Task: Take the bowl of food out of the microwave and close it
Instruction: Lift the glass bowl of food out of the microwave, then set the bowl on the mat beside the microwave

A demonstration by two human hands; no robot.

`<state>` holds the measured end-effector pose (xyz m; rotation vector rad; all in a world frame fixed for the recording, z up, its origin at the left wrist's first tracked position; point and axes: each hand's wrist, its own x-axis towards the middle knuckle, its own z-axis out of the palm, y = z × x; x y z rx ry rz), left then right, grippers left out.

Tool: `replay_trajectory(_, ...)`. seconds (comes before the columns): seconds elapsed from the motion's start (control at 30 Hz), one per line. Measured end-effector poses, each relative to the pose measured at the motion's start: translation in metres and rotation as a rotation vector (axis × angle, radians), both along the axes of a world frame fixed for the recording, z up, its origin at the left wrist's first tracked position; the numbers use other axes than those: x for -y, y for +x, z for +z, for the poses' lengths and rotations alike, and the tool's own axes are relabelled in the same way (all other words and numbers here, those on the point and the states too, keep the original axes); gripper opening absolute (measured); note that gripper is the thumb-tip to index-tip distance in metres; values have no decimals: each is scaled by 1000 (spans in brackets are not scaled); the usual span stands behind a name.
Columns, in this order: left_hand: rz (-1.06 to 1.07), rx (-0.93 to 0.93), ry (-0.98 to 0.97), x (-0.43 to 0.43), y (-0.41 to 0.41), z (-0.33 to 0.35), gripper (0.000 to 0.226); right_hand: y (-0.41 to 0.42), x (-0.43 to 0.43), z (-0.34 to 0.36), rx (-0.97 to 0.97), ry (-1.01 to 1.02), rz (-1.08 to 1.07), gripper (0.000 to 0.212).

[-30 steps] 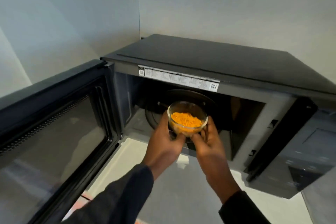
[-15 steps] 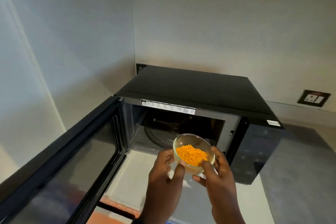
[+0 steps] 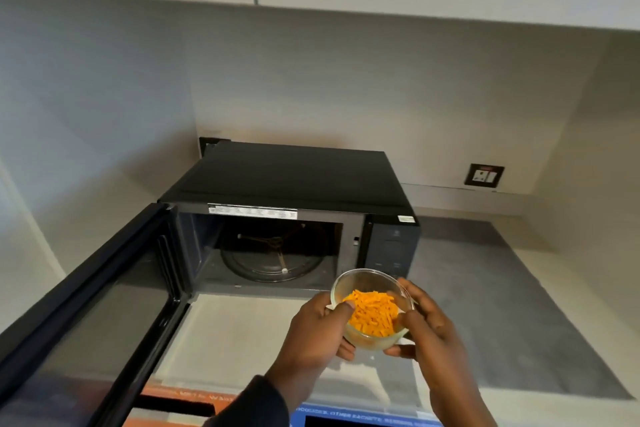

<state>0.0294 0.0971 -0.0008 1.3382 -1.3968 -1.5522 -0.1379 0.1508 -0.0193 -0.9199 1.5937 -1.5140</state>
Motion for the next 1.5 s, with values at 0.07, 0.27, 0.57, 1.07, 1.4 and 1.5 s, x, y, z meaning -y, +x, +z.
replay_trajectory(0.07, 1, -4, 8, -4, -17, 1, 17, -16, -8, 3, 39, 2, -27, 33)
replay_trajectory(0.27, 60, -81, 26, -10, -84, -9, 14, -67, -27, 2, 129, 22, -118, 58)
replay_trajectory(0.57, 71, -143, 71, -13, -204, -34, 22, -155, -29, -29, 96, 41, -259, 40)
replay_trajectory(1.07, 11, 99, 31, 35, -334, -87, 10, -301, 33, -125, 50, 173, -367, 22)
replay_trajectory(1.4, 46, 203, 5, 103, -384, -120, 11, -329, 105, -141, 49, 102, -423, 21)
replay_trajectory(1.5, 35, 205, 11, 119, -390, -126, 12, -334, 123, -145, 22, 115, -424, 15)
